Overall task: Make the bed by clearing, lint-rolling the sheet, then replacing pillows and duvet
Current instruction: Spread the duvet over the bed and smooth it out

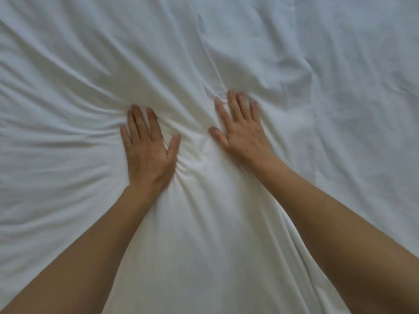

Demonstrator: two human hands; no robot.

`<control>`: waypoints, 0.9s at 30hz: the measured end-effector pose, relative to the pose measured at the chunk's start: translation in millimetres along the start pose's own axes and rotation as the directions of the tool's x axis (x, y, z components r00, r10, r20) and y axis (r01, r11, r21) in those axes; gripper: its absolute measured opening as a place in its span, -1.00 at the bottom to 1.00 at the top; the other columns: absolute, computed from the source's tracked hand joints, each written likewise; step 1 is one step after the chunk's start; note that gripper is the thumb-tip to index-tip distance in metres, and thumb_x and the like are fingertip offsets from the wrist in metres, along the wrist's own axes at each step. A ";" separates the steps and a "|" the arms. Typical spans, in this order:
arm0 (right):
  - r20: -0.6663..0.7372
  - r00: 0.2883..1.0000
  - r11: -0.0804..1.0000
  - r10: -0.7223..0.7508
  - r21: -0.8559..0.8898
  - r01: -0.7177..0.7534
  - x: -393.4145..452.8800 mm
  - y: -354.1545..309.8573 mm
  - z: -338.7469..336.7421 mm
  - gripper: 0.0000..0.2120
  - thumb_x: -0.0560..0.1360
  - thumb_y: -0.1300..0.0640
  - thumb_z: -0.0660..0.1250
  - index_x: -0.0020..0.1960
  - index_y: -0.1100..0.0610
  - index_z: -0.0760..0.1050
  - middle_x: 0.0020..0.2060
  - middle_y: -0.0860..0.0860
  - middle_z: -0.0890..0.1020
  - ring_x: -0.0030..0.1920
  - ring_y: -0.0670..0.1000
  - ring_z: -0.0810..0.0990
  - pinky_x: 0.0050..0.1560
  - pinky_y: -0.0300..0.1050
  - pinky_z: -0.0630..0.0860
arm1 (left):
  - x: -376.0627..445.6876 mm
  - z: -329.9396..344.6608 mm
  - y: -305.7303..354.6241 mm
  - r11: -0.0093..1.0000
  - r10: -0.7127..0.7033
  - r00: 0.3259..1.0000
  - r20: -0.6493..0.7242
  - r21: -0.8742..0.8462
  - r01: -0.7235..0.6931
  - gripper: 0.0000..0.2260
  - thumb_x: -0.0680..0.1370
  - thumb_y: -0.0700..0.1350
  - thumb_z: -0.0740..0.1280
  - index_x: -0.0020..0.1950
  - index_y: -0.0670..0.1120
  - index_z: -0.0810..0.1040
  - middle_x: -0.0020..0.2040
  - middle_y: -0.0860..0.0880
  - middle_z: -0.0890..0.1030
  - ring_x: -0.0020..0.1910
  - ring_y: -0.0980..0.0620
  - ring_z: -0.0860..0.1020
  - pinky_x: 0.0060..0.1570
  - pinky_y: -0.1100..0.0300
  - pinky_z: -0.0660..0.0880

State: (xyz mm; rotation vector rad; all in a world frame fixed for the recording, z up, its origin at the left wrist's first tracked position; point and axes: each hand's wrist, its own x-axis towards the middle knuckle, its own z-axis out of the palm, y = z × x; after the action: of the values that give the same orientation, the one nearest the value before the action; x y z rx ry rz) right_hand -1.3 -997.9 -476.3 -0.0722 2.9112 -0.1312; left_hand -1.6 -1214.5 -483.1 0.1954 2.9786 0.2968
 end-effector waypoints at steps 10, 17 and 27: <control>-0.130 0.985 0.994 0.110 -0.011 -0.112 89.7 37.3 -3.9 -0.29 0.55 -0.34 -0.05 0.57 0.03 0.01 0.56 0.16 0.00 0.55 0.12 -0.06 0.49 0.15 -0.19 | 76.1 7.8 20.2 0.992 0.088 0.996 -0.002 0.086 -0.087 -0.15 0.53 0.44 -0.04 0.59 -0.11 -0.15 0.57 -0.31 -0.14 0.56 -0.23 -0.14 0.50 -0.23 -0.17; -0.150 0.913 0.925 0.379 0.029 -0.379 117.9 76.5 -18.0 -0.23 0.46 -0.47 -0.03 0.56 -0.12 0.02 0.54 0.25 -0.07 0.54 0.25 -0.12 0.48 0.24 -0.19 | 101.6 8.8 26.9 0.986 0.120 0.993 0.005 0.112 -0.120 -0.19 0.53 0.45 -0.05 0.60 -0.01 -0.16 0.57 -0.30 -0.16 0.56 -0.21 -0.17 0.49 -0.25 -0.14; -0.256 0.729 0.766 0.635 0.324 -0.554 124.4 93.4 -40.9 -0.23 0.47 -0.20 0.31 0.56 -0.08 0.04 0.10 0.13 0.57 0.08 0.18 0.55 0.06 0.01 0.42 | 103.6 10.1 24.9 0.986 0.119 0.993 0.003 0.118 -0.119 -0.19 0.52 0.46 -0.08 0.60 0.00 -0.15 0.57 -0.30 -0.16 0.57 -0.20 -0.17 0.50 -0.23 -0.17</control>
State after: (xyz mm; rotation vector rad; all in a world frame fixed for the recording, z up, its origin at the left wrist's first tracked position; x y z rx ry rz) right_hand -135.2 -908.8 -473.0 1.0357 3.0573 -0.3972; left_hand -98.9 -1173.6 -501.0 0.3870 2.9959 0.1345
